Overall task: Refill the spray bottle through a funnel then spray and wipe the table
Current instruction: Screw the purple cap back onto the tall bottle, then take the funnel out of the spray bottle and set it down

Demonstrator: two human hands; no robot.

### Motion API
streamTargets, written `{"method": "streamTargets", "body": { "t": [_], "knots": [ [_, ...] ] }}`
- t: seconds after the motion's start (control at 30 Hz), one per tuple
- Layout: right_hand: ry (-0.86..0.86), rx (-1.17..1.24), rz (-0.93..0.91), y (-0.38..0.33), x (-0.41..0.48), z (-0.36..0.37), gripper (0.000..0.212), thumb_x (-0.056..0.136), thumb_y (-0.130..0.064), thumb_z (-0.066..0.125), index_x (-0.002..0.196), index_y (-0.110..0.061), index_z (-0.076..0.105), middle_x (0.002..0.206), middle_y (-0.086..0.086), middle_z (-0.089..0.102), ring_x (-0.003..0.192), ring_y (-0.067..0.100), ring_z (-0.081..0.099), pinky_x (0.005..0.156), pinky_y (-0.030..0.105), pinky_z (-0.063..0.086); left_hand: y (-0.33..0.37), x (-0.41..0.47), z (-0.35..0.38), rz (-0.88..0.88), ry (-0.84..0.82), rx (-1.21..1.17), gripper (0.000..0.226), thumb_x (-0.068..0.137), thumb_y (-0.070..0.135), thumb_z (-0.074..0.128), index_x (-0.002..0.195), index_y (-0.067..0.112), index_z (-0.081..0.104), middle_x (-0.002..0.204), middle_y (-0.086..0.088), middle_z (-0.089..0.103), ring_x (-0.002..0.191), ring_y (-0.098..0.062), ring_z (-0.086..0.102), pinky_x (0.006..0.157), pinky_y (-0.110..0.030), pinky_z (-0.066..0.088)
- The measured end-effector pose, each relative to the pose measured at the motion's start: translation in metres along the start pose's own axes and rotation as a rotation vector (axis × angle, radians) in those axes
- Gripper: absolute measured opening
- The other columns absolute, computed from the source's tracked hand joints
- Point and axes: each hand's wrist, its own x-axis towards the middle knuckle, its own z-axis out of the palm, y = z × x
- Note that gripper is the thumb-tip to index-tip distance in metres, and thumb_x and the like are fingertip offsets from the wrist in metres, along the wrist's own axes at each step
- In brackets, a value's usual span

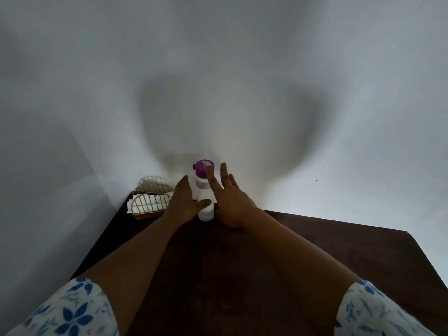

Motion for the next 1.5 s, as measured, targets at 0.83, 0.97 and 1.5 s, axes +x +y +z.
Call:
{"method": "streamTargets", "body": {
  "t": [0.83, 0.97, 1.5],
  "knots": [
    [0.012, 0.539, 0.192, -0.051, -0.343, -0.027, 0.076, 0.074, -0.061, 0.054, 0.142, -0.038, 0.029, 0.157, -0.002, 0.012, 0.144, 0.021, 0.007, 0.115, 0.046, 0.021, 0.111, -0.338, -0.025, -0.031, -0.436, -0.370, 0.077, 0.073, 0.040, 0.071, 0.138, 0.026, 0.031, 0.144, 0.004, 0.035, 0.124, -0.008, 0.038, 0.100, -0.026, 0.040],
    [-0.202, 0.444, 0.157, -0.049, -0.366, -0.015, 0.101, 0.070, -0.054, 0.071, 0.146, -0.038, 0.008, 0.158, -0.007, -0.001, 0.145, 0.017, -0.002, 0.116, 0.045, 0.016, 0.117, -0.372, -0.015, -0.028, -0.565, -0.429, 0.089, 0.065, 0.042, 0.078, 0.137, 0.033, 0.026, 0.129, 0.021, 0.041, 0.112, 0.002, 0.047, 0.093, -0.021, 0.045],
    [-0.150, 0.174, -0.019, -0.054, -0.362, 0.009, 0.099, 0.068, -0.042, 0.077, 0.145, -0.036, 0.015, 0.146, -0.001, 0.021, 0.127, 0.021, 0.035, 0.097, 0.032, 0.042, 0.065, -0.410, 0.056, -0.122, -0.343, -0.464, 0.095, 0.062, 0.037, 0.081, 0.140, 0.030, 0.027, 0.144, 0.003, 0.039, 0.131, -0.013, 0.040, 0.106, -0.040, 0.038]
  ]
}}
